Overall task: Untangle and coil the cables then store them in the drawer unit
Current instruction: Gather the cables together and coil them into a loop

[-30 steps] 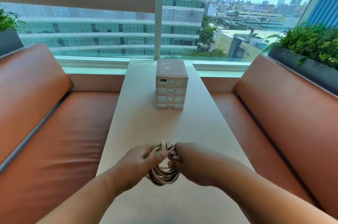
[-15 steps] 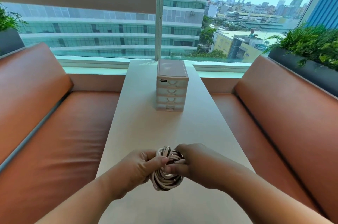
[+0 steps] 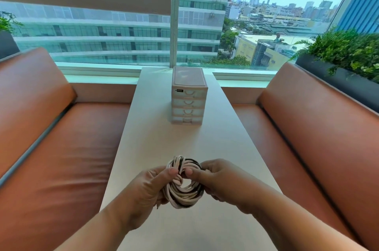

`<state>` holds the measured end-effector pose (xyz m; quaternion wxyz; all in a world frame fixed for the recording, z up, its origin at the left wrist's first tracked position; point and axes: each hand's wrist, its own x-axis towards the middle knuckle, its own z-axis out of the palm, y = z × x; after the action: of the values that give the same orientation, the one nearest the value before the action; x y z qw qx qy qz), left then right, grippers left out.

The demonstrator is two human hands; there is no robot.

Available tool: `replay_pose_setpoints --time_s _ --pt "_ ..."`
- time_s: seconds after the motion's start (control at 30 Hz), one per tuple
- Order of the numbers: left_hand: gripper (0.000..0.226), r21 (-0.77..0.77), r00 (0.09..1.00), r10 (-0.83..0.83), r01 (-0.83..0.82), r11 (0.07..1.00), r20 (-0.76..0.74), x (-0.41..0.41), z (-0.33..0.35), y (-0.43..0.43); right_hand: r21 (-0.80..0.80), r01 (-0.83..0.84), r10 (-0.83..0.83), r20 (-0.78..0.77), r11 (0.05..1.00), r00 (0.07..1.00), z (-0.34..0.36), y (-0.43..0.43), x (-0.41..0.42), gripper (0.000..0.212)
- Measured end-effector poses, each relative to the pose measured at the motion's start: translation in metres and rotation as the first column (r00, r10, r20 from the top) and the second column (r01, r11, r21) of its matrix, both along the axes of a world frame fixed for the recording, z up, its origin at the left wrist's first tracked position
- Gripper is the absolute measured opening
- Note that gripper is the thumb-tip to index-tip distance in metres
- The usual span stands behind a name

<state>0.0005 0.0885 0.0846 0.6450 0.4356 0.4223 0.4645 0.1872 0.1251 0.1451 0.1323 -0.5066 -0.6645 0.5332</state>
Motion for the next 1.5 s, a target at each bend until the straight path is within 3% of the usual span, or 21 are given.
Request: replay_pose_setpoints --time_s 0.17,0.27,0.37,0.5,0.63,0.8,0.87,1.0,1.07,1.13,1.33,1.43,1.5 --pt "0.058 0.047 0.981 -0.104 0.113 0.992 -0.164 -0.011 0.008 0.003 0.179 0.046 -0.073 0.146 0.983 0.987 -0.007 -0.007 -0.003 0.034" --pt "0.039 0.055 0.94 -0.148 0.173 0.983 -0.308 -0.014 0.01 0.003 0.35 -0.04 -0.091 0.349 0.936 0.932 -0.007 -0.01 -0.004 0.041" --pt "0.027 0.03 0.851 -0.204 0.249 0.968 -0.484 -0.014 0.014 0.005 0.425 -0.143 -0.084 0.472 0.894 0.878 -0.006 -0.011 -0.006 0.04" --pt "0.03 -0.117 0.864 -0.296 0.272 0.955 -0.407 -0.017 0.014 0.012 0.417 -0.234 -0.04 0.552 0.878 0.833 -0.008 -0.008 -0.008 0.039" --pt "0.061 -0.233 0.898 -0.265 0.191 0.954 -0.35 -0.019 0.017 0.02 0.364 -0.265 0.013 0.567 0.893 0.824 -0.013 -0.003 -0.011 0.041" --pt "0.032 -0.294 0.847 -0.344 0.235 0.926 -0.406 -0.002 0.019 0.02 0.312 -0.329 0.104 0.566 0.891 0.818 -0.017 -0.005 -0.015 0.038" --pt "0.037 -0.306 0.859 -0.372 0.27 0.913 -0.351 0.0 0.018 0.018 0.323 -0.379 0.123 0.599 0.868 0.791 -0.019 -0.003 -0.013 0.037" --pt "0.028 -0.286 0.802 -0.43 0.334 0.898 -0.414 0.001 0.013 0.014 0.33 -0.515 0.158 0.703 0.792 0.693 -0.022 -0.002 -0.01 0.034" --pt "0.039 -0.281 0.787 -0.461 0.372 0.885 -0.41 0.001 0.011 0.014 0.332 -0.576 0.18 0.733 0.747 0.656 -0.025 -0.004 -0.013 0.035" --pt "0.049 -0.277 0.766 -0.473 0.386 0.88 -0.435 0.0 0.009 0.012 0.344 -0.607 0.187 0.744 0.716 0.642 -0.027 -0.004 -0.016 0.04" --pt "0.031 -0.202 0.847 -0.342 0.282 0.938 -0.406 -0.001 0.004 0.006 0.339 -0.597 0.227 0.703 0.727 0.674 -0.027 -0.001 -0.019 0.041" --pt "0.034 -0.16 0.881 -0.304 0.262 0.952 -0.362 -0.008 0.002 0.001 0.33 -0.535 0.291 0.565 0.778 0.772 -0.026 0.001 -0.013 0.035" --pt "0.028 -0.141 0.911 -0.294 0.264 0.954 -0.287 -0.012 -0.001 -0.002 0.268 -0.44 0.328 0.375 0.857 0.867 -0.026 0.003 -0.008 0.027"
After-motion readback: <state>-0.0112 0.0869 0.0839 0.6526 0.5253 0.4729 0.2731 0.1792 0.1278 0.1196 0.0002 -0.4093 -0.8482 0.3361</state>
